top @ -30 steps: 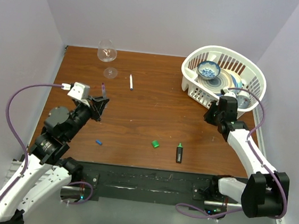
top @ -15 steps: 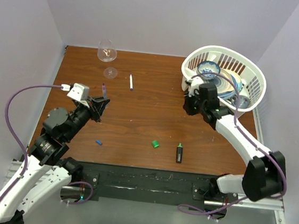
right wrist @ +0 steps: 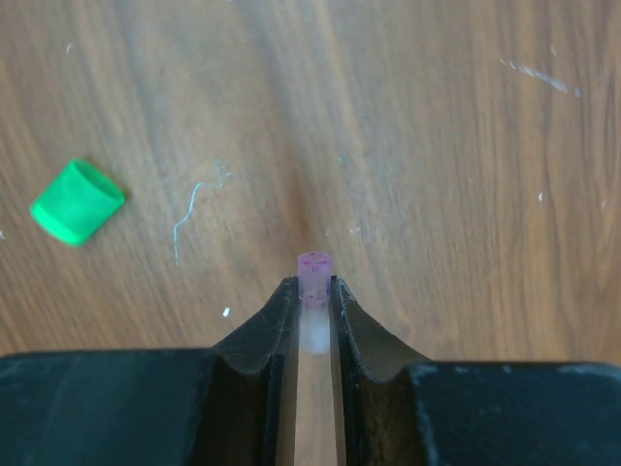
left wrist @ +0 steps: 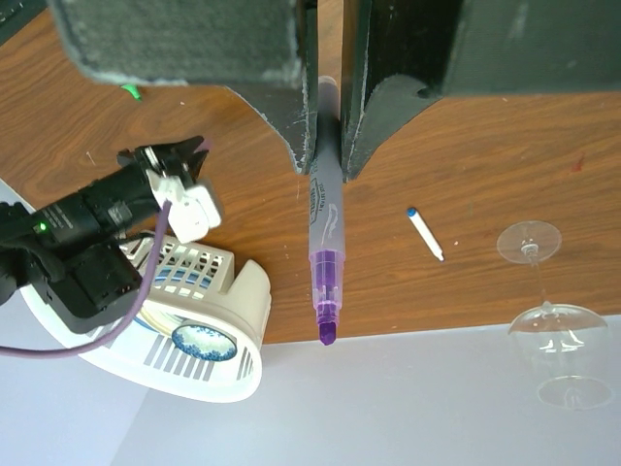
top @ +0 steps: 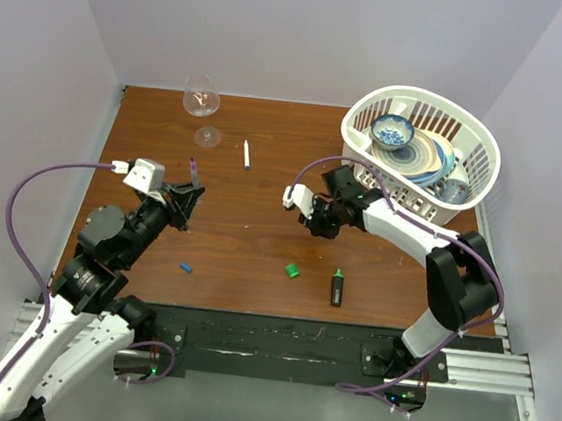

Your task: Insert the pens into the pen caps

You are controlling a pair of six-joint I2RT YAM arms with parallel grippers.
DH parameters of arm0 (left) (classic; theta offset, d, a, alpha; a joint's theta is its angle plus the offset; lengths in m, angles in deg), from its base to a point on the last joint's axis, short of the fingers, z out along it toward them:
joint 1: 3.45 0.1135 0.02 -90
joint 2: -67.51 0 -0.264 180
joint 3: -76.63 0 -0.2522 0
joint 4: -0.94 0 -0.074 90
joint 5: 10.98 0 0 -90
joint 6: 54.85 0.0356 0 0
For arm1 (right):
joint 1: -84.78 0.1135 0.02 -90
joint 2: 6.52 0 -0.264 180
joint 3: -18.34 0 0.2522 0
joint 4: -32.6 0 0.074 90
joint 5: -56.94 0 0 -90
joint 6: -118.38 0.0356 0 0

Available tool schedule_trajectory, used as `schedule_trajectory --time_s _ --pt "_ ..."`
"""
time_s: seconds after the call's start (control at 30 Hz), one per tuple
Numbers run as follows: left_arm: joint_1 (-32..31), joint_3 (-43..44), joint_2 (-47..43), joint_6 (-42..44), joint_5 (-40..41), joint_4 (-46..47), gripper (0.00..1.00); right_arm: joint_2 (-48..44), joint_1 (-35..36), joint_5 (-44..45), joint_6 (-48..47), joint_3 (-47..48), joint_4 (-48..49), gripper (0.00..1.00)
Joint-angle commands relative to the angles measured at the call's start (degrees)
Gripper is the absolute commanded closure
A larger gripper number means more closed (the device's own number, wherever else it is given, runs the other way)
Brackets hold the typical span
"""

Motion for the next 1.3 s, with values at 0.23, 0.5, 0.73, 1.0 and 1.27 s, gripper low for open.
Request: schedule_trajectory --time_s 0.23,0.5,0.73,1.0,1.27 --pt "-0.07 -0.13 -0.53 0.68 2.09 2.24 1.0 5.93 5.07 -0.23 -19.8 0.69 -3.72 0.96" --pt "-0.07 0.05 -0.09 0.68 1.39 2.24 1.0 11.56 7.17 1.43 -26.05 4.21 -9.95 0.89" --pt "-0.07 -0.04 -0.53 0.59 0.86 2.5 1.0 11.83 7.35 1.35 -25.44 5.26 -9.96 0.79" --pt "0.01 0.05 -1.14 0.59 0.95 2.41 1.0 14.9 7.35 1.78 -24.47 8.25 -12.51 0.66" --pt "0.01 -0.04 -1.67 0.68 1.74 2.15 1.0 14.55 7.35 0.12 -24.47 8.95 -12.86 0.61"
